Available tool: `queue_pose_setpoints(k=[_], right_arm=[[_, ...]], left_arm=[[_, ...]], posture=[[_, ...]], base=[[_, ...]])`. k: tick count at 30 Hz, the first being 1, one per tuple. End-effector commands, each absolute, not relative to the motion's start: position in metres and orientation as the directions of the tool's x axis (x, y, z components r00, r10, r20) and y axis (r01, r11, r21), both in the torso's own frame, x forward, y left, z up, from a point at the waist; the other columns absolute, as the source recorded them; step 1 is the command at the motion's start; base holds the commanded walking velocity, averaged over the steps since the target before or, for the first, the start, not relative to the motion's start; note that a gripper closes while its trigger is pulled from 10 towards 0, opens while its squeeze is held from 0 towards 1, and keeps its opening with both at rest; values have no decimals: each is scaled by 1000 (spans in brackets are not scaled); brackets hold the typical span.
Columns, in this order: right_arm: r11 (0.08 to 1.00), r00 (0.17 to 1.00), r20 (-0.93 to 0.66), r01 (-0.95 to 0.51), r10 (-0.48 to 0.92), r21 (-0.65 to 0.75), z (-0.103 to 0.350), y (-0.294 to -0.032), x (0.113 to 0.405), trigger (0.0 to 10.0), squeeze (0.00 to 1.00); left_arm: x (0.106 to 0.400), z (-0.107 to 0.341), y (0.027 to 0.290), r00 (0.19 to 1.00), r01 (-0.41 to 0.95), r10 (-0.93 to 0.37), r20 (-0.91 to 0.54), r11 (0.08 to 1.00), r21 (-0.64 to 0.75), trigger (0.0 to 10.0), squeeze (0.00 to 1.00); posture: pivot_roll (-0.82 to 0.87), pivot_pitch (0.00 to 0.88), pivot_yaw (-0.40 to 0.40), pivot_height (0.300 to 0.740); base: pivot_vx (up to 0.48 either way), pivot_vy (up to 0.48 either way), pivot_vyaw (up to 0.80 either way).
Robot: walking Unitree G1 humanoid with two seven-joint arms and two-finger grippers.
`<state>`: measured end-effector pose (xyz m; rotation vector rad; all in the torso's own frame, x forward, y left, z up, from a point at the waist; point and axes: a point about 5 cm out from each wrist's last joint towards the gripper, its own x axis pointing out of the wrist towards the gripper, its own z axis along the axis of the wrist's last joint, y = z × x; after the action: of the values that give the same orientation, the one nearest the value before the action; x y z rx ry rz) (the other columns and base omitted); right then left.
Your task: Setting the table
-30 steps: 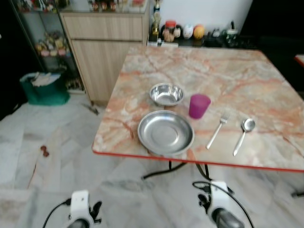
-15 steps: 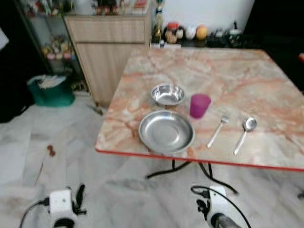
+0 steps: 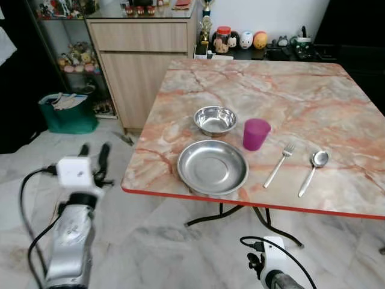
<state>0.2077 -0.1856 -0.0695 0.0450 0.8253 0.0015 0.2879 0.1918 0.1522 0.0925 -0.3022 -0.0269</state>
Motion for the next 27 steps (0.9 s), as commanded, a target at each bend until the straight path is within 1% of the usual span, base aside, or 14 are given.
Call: queue_pose_setpoints(k=[1,2,4,6,9,16,27], right_arm=[[999,665,-746,22,15,40,-72,-187,203,10000,0],[999,662,-750,27,11,39,-73,-188,202,10000,0],[999,658,-753,32,8,38,-73,-189,201,10000,0],[998,655,-756,47,5,47,-74,-190,199,10000,0],[999,648,-762,29,3,29,-74,-192,198,10000,0],[999,647,-763,26,10,35,-74,-191,199,10000,0],[999,638,-770,19,17,37,-76,-186,197,10000,0]], left_arm=[[289,150,184,961,49,-75,268,994,102,10000,0],[289,145,180,966,61,-81,247,994,90,10000,0],[288,141,179,970,50,-68,233,995,83,10000,0],[287,140,179,972,45,-59,226,997,65,10000,0],[286,141,176,973,52,-65,222,997,65,10000,0],[287,140,176,976,53,-63,209,997,55,10000,0],[280,127,181,986,24,-32,165,998,50,10000,0]], posture=[[1,0,9,740],[-1,0,8,740],[-5,0,6,740],[-4,0,6,740],[6,0,0,740],[5,0,2,740],[6,0,4,740]], base=[[0,0,0],[0,0,0],[0,0,0],[0,0,-725],[0,0,-673],[0,0,-645],[0,0,-640]])
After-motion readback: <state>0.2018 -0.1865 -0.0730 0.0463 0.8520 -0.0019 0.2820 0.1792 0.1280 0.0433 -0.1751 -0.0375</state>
